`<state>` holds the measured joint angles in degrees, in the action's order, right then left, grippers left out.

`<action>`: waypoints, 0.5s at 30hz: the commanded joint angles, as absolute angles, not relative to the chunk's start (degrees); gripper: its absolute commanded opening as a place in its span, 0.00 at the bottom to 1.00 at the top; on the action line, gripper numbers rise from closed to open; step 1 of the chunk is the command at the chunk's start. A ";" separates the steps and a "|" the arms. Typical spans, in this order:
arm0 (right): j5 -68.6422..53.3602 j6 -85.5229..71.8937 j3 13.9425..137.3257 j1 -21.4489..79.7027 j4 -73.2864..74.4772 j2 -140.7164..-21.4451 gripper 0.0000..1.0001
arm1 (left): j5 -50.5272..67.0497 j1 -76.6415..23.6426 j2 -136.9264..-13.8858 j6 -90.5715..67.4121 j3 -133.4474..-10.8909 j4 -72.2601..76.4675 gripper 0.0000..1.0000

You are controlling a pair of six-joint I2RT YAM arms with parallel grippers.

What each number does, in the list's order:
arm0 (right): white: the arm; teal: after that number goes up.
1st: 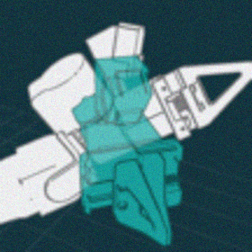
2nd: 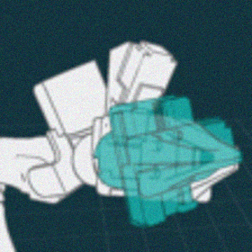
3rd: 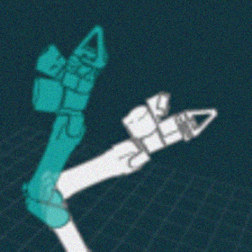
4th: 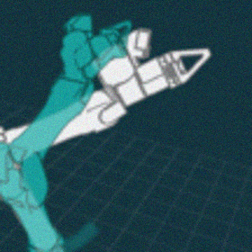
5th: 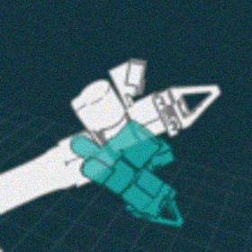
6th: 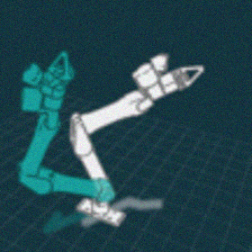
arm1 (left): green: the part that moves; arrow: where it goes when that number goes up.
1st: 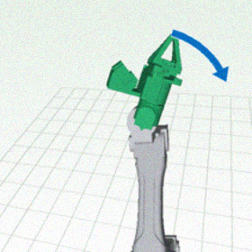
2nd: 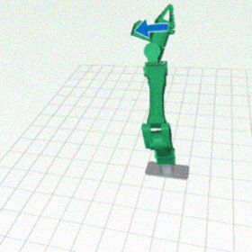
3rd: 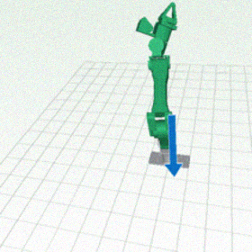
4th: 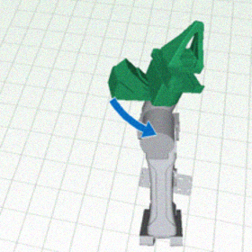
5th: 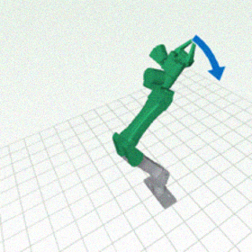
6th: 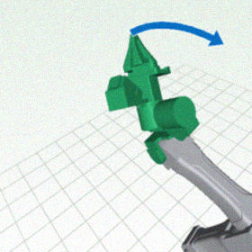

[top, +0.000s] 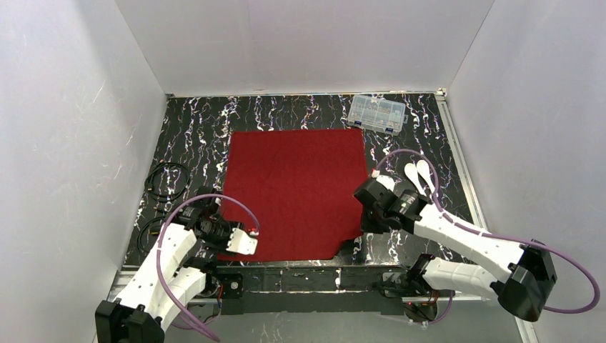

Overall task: Fold the napkin into a case and place the utensils inside
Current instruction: Pick up the flattened napkin from the center of the board.

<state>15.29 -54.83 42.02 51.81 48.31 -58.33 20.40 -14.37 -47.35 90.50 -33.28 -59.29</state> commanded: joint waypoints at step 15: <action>9.16 -40.27 56.51 34.08 46.67 -69.46 0.01 | 20.71 -14.50 -48.14 101.45 -29.90 -64.93 0.39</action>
